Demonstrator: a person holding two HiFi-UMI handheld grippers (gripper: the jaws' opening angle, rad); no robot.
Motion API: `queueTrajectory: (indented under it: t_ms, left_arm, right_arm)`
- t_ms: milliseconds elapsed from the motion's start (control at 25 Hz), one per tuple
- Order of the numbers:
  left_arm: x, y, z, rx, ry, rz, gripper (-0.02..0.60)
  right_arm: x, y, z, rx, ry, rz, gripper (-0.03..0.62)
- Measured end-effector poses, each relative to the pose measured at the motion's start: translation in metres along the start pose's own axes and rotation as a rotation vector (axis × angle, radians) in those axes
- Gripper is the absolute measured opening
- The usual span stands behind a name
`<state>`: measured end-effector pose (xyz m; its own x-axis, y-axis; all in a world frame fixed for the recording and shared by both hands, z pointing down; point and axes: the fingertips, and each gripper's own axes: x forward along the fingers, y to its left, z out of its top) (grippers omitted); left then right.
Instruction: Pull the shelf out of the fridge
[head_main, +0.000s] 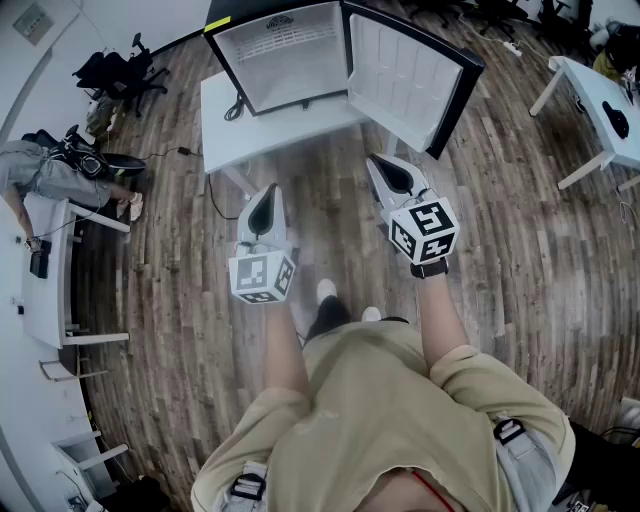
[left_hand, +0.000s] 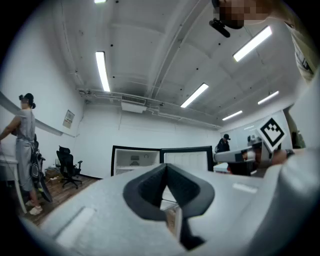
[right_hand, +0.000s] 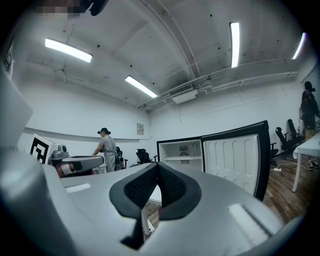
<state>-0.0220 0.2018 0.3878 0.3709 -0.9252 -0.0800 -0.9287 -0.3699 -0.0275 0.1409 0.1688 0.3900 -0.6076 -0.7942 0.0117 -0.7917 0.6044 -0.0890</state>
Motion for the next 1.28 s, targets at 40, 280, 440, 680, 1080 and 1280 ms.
queueTrajectory:
  t_ms: [40, 280, 440, 680, 1080, 1280]
  left_arm:
    - [-0.003, -0.003, -0.003, -0.004, 0.003, 0.003, 0.002]
    - [-0.01, -0.005, -0.006, -0.031, 0.015, -0.002, 0.002]
    - [-0.004, -0.001, -0.013, -0.055, 0.023, -0.022, 0.002]
    - [0.038, 0.007, -0.028, -0.095, 0.002, -0.071, 0.002]
    - [0.13, 0.072, -0.028, -0.096, 0.009, -0.095, 0.002]
    - [0.169, 0.113, -0.034, -0.1, 0.024, -0.081, 0.002]
  right_arm:
    - [-0.005, 0.0, -0.002, 0.009, -0.002, 0.001, 0.003]
    - [-0.01, 0.003, -0.008, 0.068, -0.012, -0.004, 0.003]
    - [-0.005, 0.0, -0.019, 0.117, -0.006, -0.011, 0.003]
    - [0.013, -0.025, -0.028, 0.167, -0.023, -0.026, 0.003]
    - [0.107, -0.072, -0.015, 0.229, -0.016, -0.118, 0.003]
    - [0.164, -0.085, -0.015, 0.224, 0.003, -0.137, 0.003]
